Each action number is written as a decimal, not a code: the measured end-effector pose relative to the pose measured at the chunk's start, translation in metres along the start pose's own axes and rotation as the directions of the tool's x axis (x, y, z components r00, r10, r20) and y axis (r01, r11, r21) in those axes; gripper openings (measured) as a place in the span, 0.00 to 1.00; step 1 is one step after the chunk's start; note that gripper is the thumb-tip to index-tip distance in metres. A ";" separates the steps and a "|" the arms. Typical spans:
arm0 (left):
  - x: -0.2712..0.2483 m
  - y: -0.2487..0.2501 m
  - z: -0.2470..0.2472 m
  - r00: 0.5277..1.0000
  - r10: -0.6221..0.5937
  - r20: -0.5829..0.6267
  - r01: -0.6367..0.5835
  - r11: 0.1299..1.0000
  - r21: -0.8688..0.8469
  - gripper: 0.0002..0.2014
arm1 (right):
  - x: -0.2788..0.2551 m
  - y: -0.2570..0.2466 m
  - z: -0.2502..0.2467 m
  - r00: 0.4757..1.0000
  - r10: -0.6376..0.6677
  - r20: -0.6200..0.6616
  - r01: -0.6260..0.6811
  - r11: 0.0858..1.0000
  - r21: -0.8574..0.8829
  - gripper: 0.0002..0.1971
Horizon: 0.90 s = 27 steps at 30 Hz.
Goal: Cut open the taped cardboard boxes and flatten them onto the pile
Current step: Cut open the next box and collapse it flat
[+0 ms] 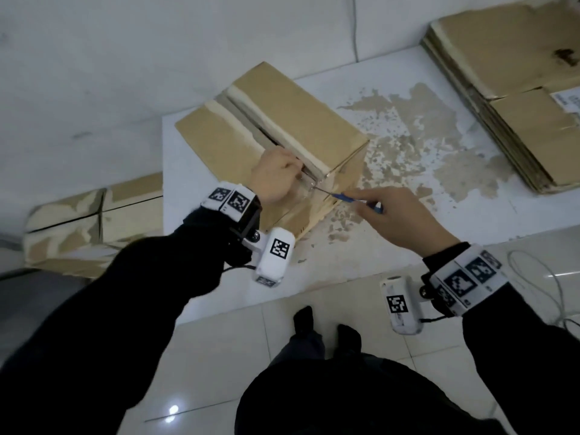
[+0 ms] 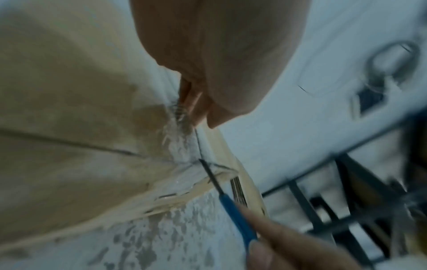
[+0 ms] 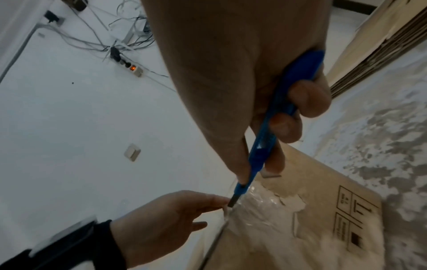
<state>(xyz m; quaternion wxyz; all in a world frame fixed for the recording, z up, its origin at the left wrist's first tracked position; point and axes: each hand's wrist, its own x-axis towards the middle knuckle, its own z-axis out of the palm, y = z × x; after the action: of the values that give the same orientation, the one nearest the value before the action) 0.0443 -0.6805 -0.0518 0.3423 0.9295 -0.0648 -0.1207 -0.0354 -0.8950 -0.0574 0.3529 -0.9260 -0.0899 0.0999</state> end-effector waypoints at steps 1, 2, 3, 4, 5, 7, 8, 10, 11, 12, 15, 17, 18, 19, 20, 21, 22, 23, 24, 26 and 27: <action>-0.005 -0.001 0.004 0.996 -0.052 -0.068 0.036 0.977 -0.212 0.12 | 0.000 0.002 0.003 1.000 0.000 0.006 0.000 1.000 0.000 0.16; -0.011 -0.001 0.008 0.985 -0.110 -0.133 0.055 0.931 -0.360 0.10 | 0.000 0.004 0.006 1.000 -0.008 0.012 0.008 1.000 -0.009 0.16; -0.015 0.001 0.013 0.968 -0.170 -0.184 0.068 0.885 -0.460 0.08 | 0.000 0.005 0.008 1.000 -0.028 0.010 0.028 0.999 -0.028 0.16; -0.015 0.003 0.017 0.950 -0.235 -0.207 0.095 0.846 -0.525 0.07 | -0.001 0.006 0.008 0.998 -0.056 -0.011 0.055 0.997 -0.061 0.16; -0.014 0.005 0.020 0.930 -0.299 -0.213 0.126 0.804 -0.581 0.06 | -0.002 0.006 0.007 0.995 -0.086 -0.043 0.081 0.991 -0.105 0.16; -0.008 0.010 0.025 0.906 -0.375 -0.199 0.162 0.739 -0.654 0.11 | -0.003 0.006 0.002 0.986 -0.129 -0.104 0.111 0.980 -0.165 0.16; -0.003 0.009 0.028 0.900 -0.389 -0.197 0.171 0.729 -0.663 0.14 | -0.003 0.006 0.001 0.983 -0.143 -0.117 0.120 0.975 -0.185 0.17; 0.006 0.003 0.036 0.891 -0.408 -0.199 0.196 0.742 -0.641 0.16 | -0.001 0.006 -0.001 0.979 -0.170 -0.112 0.138 0.959 -0.249 0.17; 0.006 0.004 0.038 0.887 -0.414 -0.204 0.205 0.750 -0.629 0.14 | 0.001 0.006 -0.002 0.977 -0.186 -0.108 0.149 0.947 -0.283 0.17; 0.007 0.004 0.040 0.882 -0.418 -0.216 0.203 0.751 -0.628 0.12 | 0.003 0.005 -0.002 0.974 -0.199 -0.104 0.158 0.937 -0.312 0.16; 0.001 0.012 0.039 0.869 -0.412 -0.274 0.159 0.757 -0.634 0.09 | 0.007 0.002 0.002 0.969 -0.223 -0.110 0.168 0.913 -0.372 0.16; -0.001 0.018 0.039 0.861 -0.407 -0.305 0.159 0.786 -0.598 0.09 | 0.009 -0.001 0.008 0.965 -0.229 -0.129 0.153 0.888 -0.434 0.15; -0.001 0.020 0.039 0.862 -0.398 -0.313 0.150 0.792 -0.592 0.09 | 0.011 -0.004 0.011 0.966 -0.224 -0.126 0.142 0.874 -0.465 0.15; -0.001 0.020 0.039 0.864 -0.391 -0.317 0.141 0.792 -0.594 0.09 | 0.014 -0.008 0.013 0.966 -0.216 -0.142 0.120 0.862 -0.492 0.16; -0.001 0.019 0.038 0.867 -0.388 -0.313 0.135 0.787 -0.602 0.09 | 0.018 -0.010 0.015 0.970 -0.193 -0.148 0.091 0.854 -0.512 0.16; -0.001 0.018 0.038 0.873 -0.390 -0.293 0.136 0.772 -0.621 0.09 | 0.021 -0.011 0.016 0.974 -0.172 -0.147 0.070 0.847 -0.527 0.16; 0.001 0.015 0.039 0.879 -0.393 -0.270 0.144 0.758 -0.636 0.10 | 0.022 -0.012 0.013 0.978 -0.157 -0.138 0.061 0.846 -0.530 0.15; 0.002 0.016 0.038 0.878 -0.401 -0.260 0.155 0.754 -0.638 0.11 | 0.021 -0.011 0.009 0.979 -0.153 -0.135 0.060 0.849 -0.526 0.15; 0.003 0.015 0.039 0.869 -0.417 -0.265 0.170 0.756 -0.632 0.13 | 0.017 -0.011 0.003 0.979 -0.150 -0.135 0.061 0.858 -0.511 0.15; 0.004 0.017 0.038 0.854 -0.428 -0.296 0.187 0.784 -0.592 0.16 | 0.004 -0.004 -0.010 0.981 -0.151 -0.122 0.089 0.908 -0.409 0.16; 0.004 0.018 0.037 0.856 -0.418 -0.305 0.200 0.810 -0.551 0.16 | -0.003 0.000 -0.016 0.984 -0.146 -0.105 0.105 0.940 -0.326 0.15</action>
<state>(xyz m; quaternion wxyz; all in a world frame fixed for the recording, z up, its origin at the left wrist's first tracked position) 0.0376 -0.7179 -0.0687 0.5520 0.8099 0.1980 0.0101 -0.0348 -0.9056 -0.0453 0.2092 -0.9676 -0.1410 0.0020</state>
